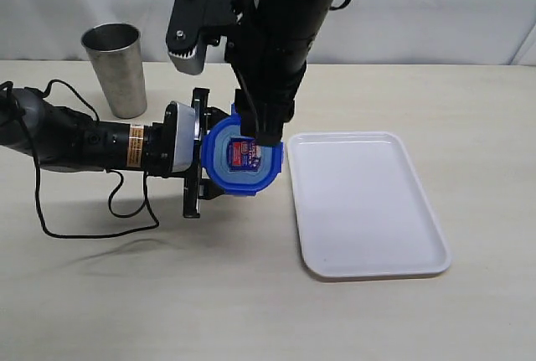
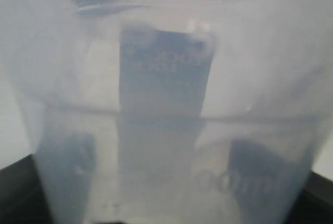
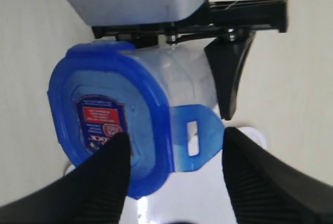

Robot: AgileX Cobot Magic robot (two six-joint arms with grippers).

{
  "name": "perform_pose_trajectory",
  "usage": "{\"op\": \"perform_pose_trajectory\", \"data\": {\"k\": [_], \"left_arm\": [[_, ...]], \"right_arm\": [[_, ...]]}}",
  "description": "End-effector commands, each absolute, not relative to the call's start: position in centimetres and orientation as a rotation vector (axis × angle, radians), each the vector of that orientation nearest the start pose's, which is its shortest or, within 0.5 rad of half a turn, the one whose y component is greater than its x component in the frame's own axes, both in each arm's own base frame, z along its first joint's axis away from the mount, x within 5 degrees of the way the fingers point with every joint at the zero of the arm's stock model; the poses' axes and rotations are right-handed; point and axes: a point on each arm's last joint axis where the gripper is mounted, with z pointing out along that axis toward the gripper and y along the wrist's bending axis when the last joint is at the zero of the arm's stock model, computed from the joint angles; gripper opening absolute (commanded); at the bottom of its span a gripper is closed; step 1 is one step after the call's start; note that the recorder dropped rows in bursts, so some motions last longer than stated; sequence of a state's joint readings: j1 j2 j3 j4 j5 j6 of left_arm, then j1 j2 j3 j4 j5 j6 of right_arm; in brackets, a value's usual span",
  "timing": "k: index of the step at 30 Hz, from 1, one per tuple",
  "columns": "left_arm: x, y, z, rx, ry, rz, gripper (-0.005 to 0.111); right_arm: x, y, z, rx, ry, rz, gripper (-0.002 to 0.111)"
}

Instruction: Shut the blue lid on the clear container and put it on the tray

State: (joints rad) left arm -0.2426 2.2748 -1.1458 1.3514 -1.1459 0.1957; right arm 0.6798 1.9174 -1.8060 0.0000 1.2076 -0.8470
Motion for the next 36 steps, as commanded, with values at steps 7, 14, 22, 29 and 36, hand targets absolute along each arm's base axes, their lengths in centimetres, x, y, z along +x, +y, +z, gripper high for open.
{"op": "perform_pose_trajectory", "data": {"k": [7, 14, 22, 29, 36], "left_arm": [[36.1, -17.5, 9.7, 1.565, 0.853, -0.521, 0.000], [36.2, -17.6, 9.8, 1.524, 0.918, -0.576, 0.000], [36.2, -17.6, 9.8, 1.516, 0.935, -0.591, 0.000], [36.1, -17.6, 9.8, 1.511, 0.950, -0.608, 0.000], [36.1, -17.6, 9.7, 1.506, 0.972, -0.633, 0.000]], "right_arm": [[32.0, 26.0, 27.3, -2.028, 2.073, -0.012, 0.040], [32.1, 26.9, 27.0, -1.966, 2.062, 0.105, 0.040], [32.3, 27.4, 25.1, -1.963, 2.142, 0.151, 0.040], [32.2, 27.9, 24.1, -1.972, 2.167, 0.256, 0.032], [32.5, 28.2, 22.7, -1.962, 2.219, 0.267, 0.032]]}}
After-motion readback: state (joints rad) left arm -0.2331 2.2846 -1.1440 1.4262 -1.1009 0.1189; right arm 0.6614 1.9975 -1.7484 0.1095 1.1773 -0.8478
